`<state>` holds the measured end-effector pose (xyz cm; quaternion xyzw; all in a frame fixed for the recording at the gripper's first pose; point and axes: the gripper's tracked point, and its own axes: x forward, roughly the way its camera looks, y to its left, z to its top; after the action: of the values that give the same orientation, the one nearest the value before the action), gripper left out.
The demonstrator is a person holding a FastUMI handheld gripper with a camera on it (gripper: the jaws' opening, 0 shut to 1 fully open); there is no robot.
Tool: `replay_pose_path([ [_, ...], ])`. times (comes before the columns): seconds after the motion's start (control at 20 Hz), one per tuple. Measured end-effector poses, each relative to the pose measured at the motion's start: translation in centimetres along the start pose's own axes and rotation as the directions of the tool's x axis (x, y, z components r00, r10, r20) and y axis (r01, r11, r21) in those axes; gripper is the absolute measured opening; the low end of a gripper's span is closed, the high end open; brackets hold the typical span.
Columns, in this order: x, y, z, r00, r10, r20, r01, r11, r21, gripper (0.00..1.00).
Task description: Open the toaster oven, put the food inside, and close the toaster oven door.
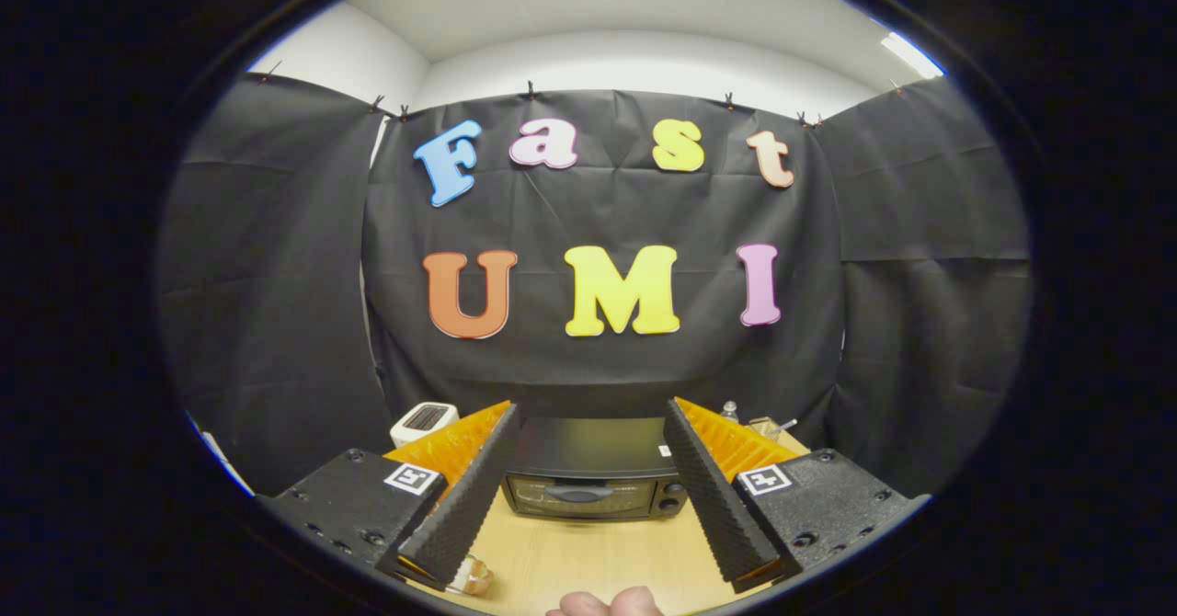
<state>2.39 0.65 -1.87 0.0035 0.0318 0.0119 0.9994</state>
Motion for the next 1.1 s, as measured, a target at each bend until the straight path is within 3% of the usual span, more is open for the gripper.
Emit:
replay_pose_path([
  [0.45,8.5,0.9,-8.8,0.989,0.012,-0.15,-0.01,1.0,0.017,1.0],
  [0.85,18.6,1.1,-18.7,0.946,0.027,-0.324,-0.028,1.0,0.003,1.0],
  [1.1,22.2,1.1,-22.6,0.92,0.006,-0.392,-0.005,1.0,0.005,1.0],
])
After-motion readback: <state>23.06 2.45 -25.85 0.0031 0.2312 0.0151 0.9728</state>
